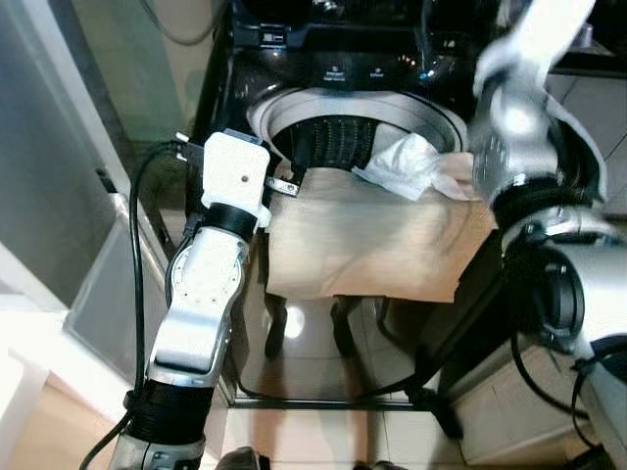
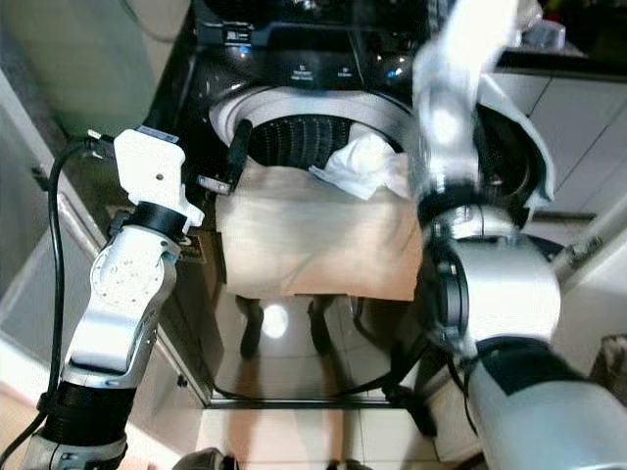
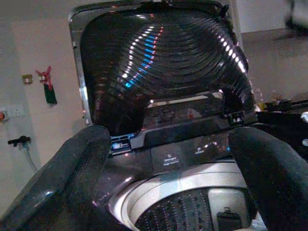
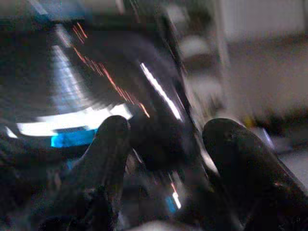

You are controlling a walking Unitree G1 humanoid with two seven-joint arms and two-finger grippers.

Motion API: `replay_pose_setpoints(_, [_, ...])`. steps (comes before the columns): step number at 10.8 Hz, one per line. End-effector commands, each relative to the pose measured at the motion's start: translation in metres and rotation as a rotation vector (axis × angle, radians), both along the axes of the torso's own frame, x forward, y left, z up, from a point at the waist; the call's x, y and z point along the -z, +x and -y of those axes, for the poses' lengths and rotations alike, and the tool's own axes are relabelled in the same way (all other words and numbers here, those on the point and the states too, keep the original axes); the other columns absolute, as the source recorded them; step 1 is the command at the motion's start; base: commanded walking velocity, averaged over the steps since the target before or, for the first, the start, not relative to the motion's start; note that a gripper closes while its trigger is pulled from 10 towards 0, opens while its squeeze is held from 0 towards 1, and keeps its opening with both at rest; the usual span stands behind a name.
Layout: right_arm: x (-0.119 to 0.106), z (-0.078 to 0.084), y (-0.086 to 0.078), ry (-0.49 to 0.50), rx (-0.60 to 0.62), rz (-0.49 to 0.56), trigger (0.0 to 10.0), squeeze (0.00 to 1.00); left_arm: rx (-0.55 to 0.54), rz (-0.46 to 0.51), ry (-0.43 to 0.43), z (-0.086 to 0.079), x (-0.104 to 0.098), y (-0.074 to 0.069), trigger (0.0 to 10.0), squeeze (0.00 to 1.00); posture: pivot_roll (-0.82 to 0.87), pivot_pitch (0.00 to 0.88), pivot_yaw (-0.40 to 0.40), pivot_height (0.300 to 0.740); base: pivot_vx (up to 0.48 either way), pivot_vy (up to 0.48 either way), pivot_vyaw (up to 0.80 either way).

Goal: Clothes washing

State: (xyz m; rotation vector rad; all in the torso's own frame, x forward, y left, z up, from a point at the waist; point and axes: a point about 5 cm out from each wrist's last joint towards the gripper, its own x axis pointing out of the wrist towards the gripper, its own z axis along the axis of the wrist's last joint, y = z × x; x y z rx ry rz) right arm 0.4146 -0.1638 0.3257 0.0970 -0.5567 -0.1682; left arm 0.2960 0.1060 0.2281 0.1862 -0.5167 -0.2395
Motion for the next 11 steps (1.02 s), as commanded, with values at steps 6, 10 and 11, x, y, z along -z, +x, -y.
replay_pose_setpoints(6, [0.047,0.008,-0.024,-0.218,-0.111,0.066,10.0,0.00,0.019,-0.011,-0.003,0.002,0.002,-0.001,10.0,0.00,0.05,0.031,-0.015,0.740,0.000,0.000,0.00])
replay_pose_setpoints(10, [0.095,0.012,-0.052,-0.420,-0.673,-0.332,10.0,0.00,0.063,-0.030,0.013,0.007,0.004,0.000,10.0,0.00,0.03,0.018,0.001,0.740,0.000,0.000,0.00])
replay_pose_setpoints(11, [0.094,0.015,-0.055,-0.426,-0.682,-0.363,10.0,0.00,0.064,-0.031,0.015,0.007,0.004,0.001,10.0,0.00,0.03,0.016,0.001,0.740,0.000,0.000,0.00])
